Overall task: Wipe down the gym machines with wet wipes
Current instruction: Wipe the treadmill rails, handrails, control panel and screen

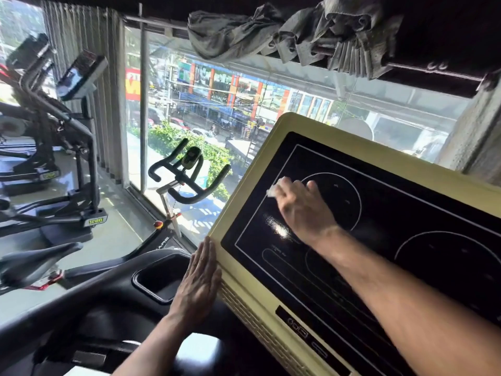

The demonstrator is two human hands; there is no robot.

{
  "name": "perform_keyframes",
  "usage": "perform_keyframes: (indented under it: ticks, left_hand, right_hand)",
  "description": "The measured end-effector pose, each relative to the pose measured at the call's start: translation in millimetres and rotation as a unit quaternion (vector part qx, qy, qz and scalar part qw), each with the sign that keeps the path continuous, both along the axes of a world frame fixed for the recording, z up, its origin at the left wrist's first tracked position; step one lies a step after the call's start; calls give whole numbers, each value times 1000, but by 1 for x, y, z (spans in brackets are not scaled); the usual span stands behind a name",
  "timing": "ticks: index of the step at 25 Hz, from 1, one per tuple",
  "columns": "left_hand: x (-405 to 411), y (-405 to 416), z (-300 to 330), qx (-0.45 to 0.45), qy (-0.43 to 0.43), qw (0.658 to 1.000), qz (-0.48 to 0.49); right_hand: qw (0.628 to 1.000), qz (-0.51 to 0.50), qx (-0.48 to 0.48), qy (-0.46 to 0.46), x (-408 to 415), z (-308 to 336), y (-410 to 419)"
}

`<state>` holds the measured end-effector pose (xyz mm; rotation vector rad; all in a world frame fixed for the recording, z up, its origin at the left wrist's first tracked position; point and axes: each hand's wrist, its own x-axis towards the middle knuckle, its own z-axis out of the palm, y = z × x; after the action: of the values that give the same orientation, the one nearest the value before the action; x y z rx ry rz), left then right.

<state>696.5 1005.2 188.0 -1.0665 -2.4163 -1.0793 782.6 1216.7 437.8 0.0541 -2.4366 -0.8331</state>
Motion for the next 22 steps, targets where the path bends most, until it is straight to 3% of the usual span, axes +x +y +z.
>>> perform_keyframes:
  ticks: [3,7,9,11,13,16,18,22]
  left_hand:
    - [9,4,-1,23,4,999,21]
    - [26,14,7,27,-16,999,36]
    - [35,17,9,22,-21,999,31]
    - [46,21,10,18,-26,999,30]
    - [59,26,10,6,-31,999,34]
    - [80,33,10,1,-39,999,38]
    - [94,33,15,-2,-71,997,45]
    - [109,31,20,-27,-85,995,35]
  right_hand:
    - [999,27,-14,14,17,-29,-13]
    - [983,98,12,-153,64,-123,-51]
    - [978,92,30,-185,71,-112,-39]
    - [990,56,56,-114,68,-69,-12]
    - [1000,-11,21,-5,70,-17,21]
    - [997,-33,-12,73,81,-6,34]
    - [1000,16,-9,21,95,-49,11]
    - [979,102,21,-177,131,-125,-19]
